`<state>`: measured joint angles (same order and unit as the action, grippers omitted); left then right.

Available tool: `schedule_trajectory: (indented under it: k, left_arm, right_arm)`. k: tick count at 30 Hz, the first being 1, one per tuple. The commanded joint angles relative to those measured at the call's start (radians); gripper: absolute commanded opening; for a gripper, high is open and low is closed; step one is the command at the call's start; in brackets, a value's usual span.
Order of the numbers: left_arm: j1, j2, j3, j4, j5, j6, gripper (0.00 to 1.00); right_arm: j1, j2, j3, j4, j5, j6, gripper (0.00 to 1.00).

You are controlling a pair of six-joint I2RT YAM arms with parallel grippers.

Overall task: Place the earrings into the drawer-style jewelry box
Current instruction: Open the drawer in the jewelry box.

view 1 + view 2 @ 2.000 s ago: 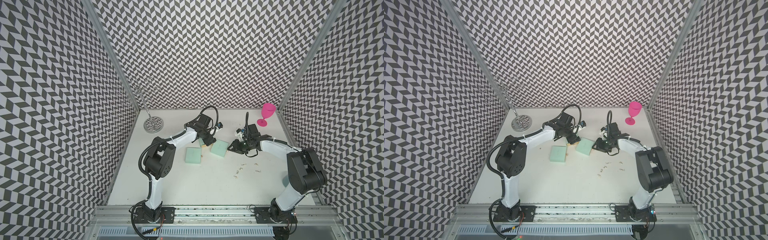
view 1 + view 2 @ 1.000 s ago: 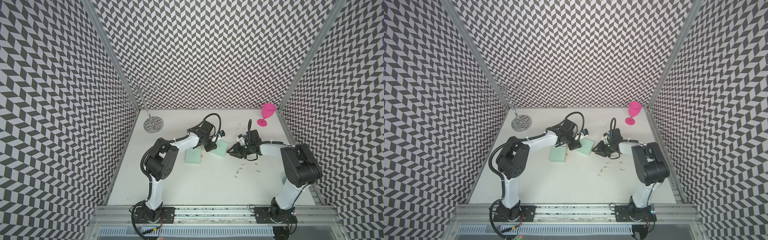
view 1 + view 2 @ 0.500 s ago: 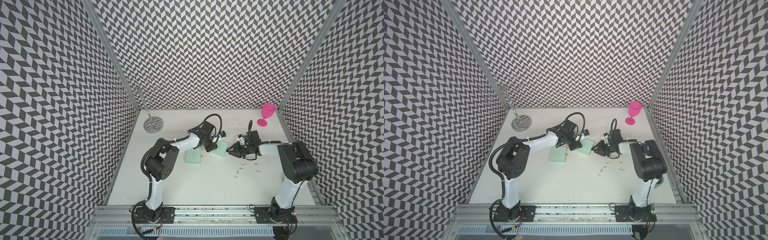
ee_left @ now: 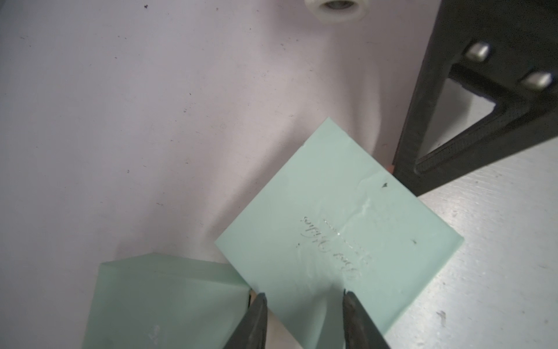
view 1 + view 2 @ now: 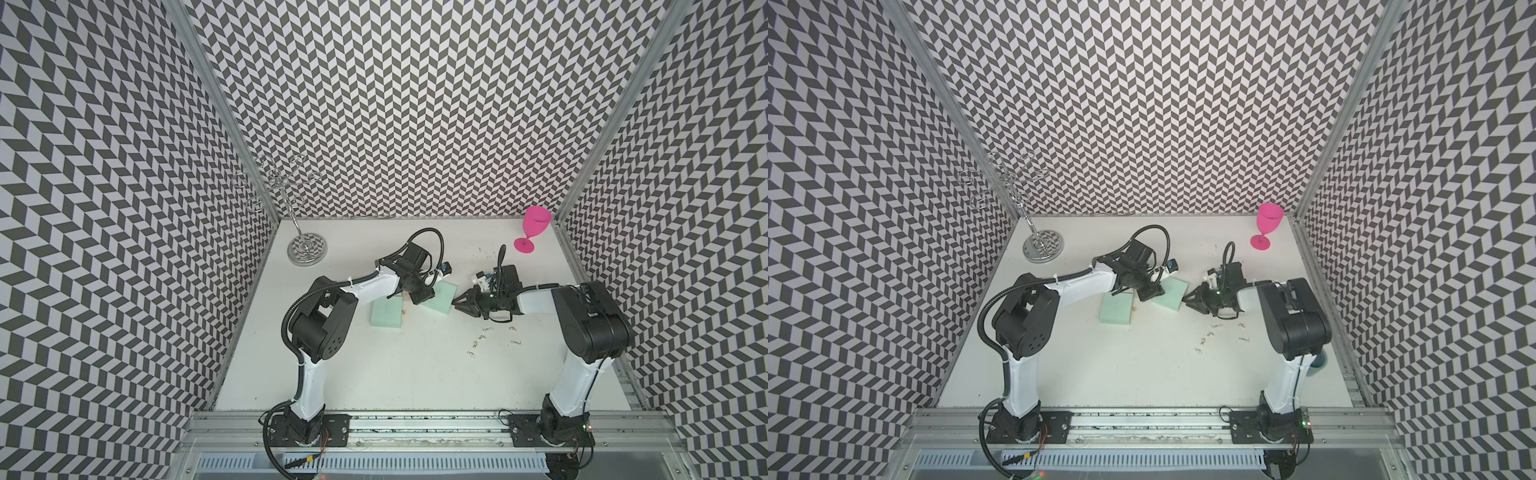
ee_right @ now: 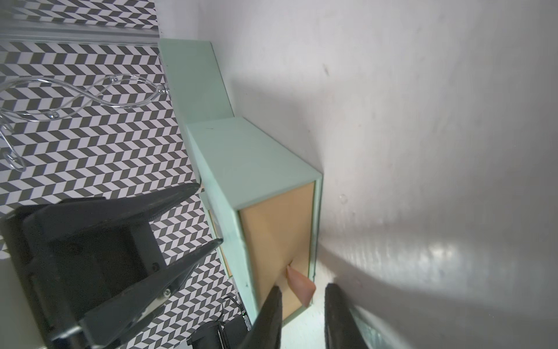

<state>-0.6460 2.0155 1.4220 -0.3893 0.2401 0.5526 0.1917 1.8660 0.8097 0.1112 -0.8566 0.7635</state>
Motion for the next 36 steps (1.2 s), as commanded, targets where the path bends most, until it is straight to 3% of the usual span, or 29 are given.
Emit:
schedule_trajectory:
  k: [1,14,23,36]
  left_arm:
    - [-0.01,-0.009,-0.008,-0.026,0.001,0.014,0.43]
    - [-0.01,-0.003,-0.006,-0.033,-0.002,0.031,0.42]
    - [-0.009,0.003,-0.005,-0.033,0.006,0.032,0.42]
    - [-0.003,0.015,0.005,-0.03,0.013,0.021,0.4]
  right_arm:
    - [-0.006,0.013,-0.025,0.088,-0.014,0.046,0.26]
    - [-0.014,0.018,-0.03,0.162,0.019,0.094,0.19]
    - [-0.015,0.044,-0.038,0.234,-0.026,0.141,0.0]
    - [-0.044,-0.051,-0.071,0.09,0.031,0.036,0.0]
